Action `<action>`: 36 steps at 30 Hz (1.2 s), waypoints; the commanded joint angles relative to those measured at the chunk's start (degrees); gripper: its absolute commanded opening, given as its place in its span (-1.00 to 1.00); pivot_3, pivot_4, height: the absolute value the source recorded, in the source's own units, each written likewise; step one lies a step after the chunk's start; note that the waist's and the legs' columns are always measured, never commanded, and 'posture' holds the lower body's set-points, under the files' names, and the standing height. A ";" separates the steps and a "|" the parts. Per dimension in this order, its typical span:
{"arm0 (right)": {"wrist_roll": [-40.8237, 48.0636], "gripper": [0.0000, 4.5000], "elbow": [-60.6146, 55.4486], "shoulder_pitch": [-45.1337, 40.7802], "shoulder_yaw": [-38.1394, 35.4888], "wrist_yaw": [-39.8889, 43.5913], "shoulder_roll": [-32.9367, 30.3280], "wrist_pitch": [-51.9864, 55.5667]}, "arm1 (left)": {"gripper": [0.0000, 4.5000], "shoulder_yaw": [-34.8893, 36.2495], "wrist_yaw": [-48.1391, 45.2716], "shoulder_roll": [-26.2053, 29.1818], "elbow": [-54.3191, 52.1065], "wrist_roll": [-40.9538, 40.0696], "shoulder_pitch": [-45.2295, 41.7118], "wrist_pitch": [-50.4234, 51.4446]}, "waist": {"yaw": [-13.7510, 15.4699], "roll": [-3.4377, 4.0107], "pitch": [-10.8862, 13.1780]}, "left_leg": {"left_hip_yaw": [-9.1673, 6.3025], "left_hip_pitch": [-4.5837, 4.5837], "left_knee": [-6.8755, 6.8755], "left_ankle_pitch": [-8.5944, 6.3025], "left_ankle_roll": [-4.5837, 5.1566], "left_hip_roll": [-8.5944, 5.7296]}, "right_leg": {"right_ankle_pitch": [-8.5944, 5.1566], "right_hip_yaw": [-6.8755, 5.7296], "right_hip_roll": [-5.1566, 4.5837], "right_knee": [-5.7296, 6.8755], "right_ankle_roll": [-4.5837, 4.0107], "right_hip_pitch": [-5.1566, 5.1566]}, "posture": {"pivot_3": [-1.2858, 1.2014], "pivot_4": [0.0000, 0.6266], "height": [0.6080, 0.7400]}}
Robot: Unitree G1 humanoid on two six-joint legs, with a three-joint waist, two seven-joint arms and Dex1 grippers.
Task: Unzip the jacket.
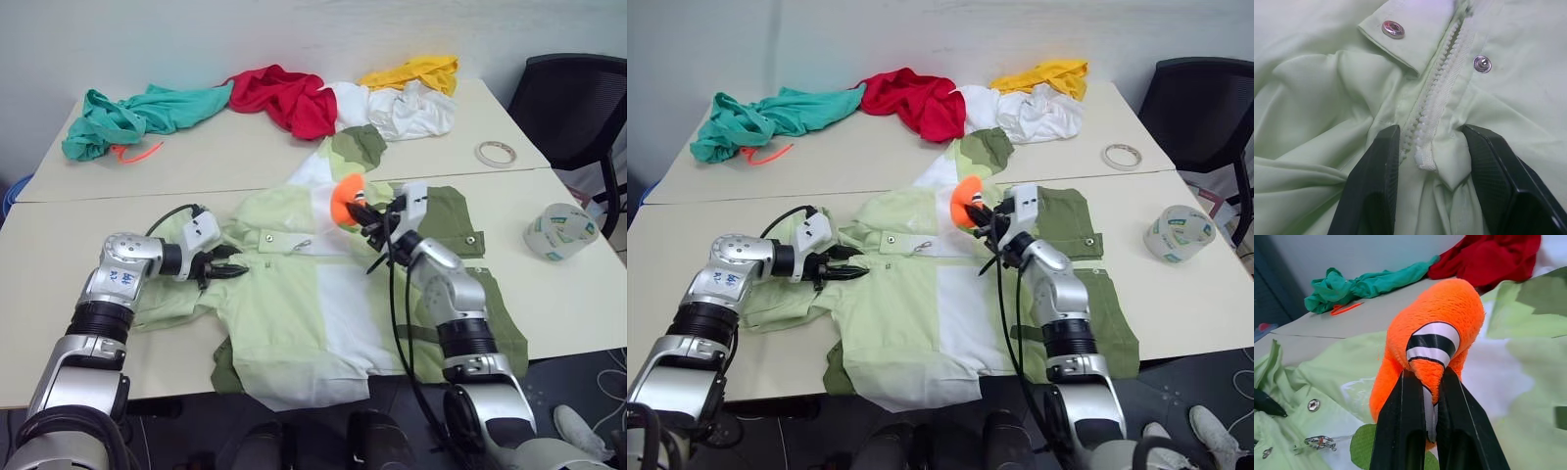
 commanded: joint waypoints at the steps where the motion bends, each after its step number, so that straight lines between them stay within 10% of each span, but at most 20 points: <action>1: 2.61 -1.00 -6.92 1.55 -4.17 1.58 -6.38 2.23 | -0.07 -2.63 1.17 1.75 3.73 4.24 5.97 3.51 | -0.02 0.00 0.00 | 0.01 0.17 -0.06 -0.03 -0.01 0.01 | 0.00 0.03 -0.06 -0.06 0.00 0.13 | 0.03 -0.52 1.00; 15: -1.54 -1.00 11.61 9.70 -20.00 6.37 -42.78 -4.35 | -0.07 -0.79 2.96 2.03 -1.63 2.82 12.40 3.40 | -0.10 0.56 -0.33 | 0.67 1.43 -0.96 -0.34 -0.03 0.12 | -0.04 0.69 -0.03 -0.93 -0.02 0.78 | 0.03 -0.52 1.00; 36: -9.58 -1.00 43.72 -9.52 -14.90 1.73 -48.92 -16.47 | -0.07 -0.21 5.75 1.25 4.92 4.11 13.44 -4.25 | 0.09 1.21 -0.72 | 0.94 1.46 -0.90 -0.46 0.00 0.15 | -0.04 1.30 -0.06 -1.00 -0.03 0.66 | 0.03 -0.52 1.00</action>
